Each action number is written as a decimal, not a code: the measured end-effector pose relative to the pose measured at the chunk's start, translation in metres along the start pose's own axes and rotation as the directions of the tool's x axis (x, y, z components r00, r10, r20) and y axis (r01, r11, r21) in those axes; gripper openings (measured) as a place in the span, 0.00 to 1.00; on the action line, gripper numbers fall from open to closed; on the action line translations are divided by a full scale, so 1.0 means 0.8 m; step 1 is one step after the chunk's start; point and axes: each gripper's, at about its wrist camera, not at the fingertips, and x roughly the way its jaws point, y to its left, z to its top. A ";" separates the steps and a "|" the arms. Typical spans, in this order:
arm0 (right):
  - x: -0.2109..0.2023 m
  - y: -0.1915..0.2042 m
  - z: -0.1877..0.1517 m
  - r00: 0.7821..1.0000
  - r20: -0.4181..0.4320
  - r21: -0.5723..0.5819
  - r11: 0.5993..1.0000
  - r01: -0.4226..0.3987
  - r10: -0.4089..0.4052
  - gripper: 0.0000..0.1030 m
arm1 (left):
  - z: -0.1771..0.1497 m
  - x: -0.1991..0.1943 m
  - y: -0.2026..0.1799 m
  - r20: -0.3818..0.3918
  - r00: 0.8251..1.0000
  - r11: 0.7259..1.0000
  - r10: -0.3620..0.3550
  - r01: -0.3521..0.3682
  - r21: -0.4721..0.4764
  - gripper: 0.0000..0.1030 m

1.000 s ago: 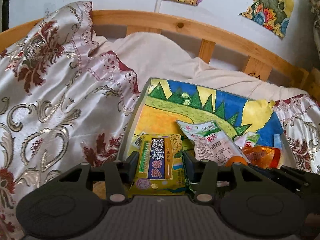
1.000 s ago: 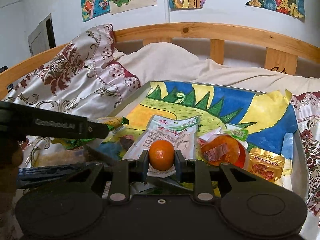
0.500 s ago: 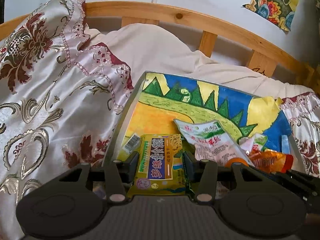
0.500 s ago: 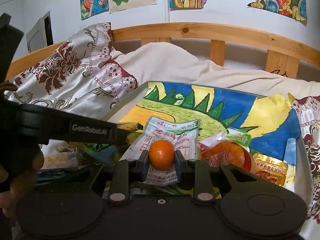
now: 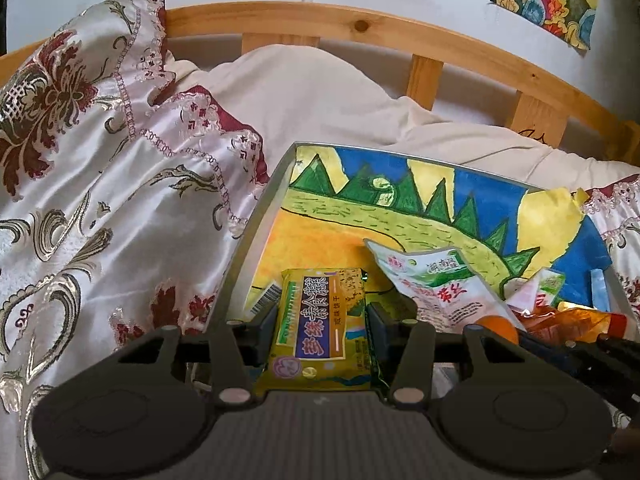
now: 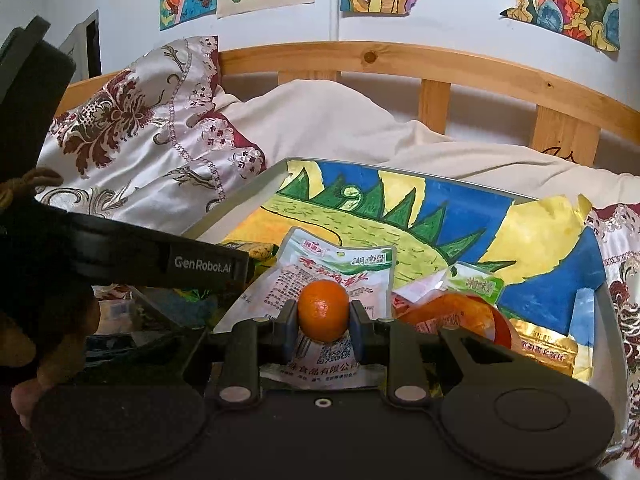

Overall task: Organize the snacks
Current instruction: 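Open the left tool over the tray while the right tool releases the orange, then withdraw both tools from the tray back toward the remaining snacks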

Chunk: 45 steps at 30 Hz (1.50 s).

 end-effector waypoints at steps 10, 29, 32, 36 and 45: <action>0.003 -0.002 0.001 1.000 0.005 0.001 1.000 -0.008 0.008 0.37 | -0.001 0.003 0.005 -0.024 1.000 1.000 -0.001 0.001 -0.013 0.56; -0.012 -0.003 0.007 0.999 0.047 0.011 1.000 0.011 -0.011 0.71 | 0.008 -0.032 0.016 0.048 0.999 0.997 0.002 0.001 -0.074 0.91; -0.024 -0.003 0.011 0.997 0.076 0.012 1.000 0.015 -0.016 0.77 | 0.008 -0.046 0.021 0.077 0.997 0.995 0.011 -0.004 -0.096 0.96; -0.042 -0.003 0.018 0.992 0.123 0.008 1.000 0.022 -0.023 0.84 | 0.011 -0.065 0.031 0.109 0.994 0.992 0.021 -0.007 -0.129 0.98; -0.087 -0.008 0.024 0.981 0.192 0.018 1.000 0.026 -0.029 0.95 | 0.015 -0.116 0.042 0.196 0.979 0.992 0.058 -0.034 -0.124 0.99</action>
